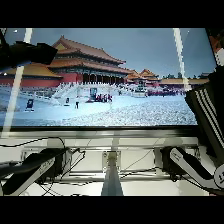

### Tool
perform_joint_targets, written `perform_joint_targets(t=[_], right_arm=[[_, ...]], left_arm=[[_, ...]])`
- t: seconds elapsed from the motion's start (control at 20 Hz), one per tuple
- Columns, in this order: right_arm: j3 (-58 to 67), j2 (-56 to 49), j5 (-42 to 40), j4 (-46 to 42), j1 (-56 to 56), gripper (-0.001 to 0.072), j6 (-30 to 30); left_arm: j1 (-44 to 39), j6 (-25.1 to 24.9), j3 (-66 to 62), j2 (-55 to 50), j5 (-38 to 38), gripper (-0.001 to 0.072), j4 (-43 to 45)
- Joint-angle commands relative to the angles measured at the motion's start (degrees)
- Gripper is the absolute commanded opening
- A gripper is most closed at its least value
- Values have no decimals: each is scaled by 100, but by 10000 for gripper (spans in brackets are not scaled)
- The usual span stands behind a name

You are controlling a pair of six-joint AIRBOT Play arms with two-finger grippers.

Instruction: Fold the clothes and pants, and hang the long-sleeved shirts on hangers.

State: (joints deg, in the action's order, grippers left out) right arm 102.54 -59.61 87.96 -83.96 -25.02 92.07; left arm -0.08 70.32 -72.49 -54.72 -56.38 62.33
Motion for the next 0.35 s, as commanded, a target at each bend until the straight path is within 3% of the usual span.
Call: perform_joint_targets(t=[0.0, 0.3], right_arm=[[7, -103, -643, -748, 1827, 45, -323], [7, -186, -1169, -1257, 3298, 45, -326]], left_arm=[[7, 0, -4, 4, 0, 688, 4], [7, 0, -4, 4, 2, 688, 4]])
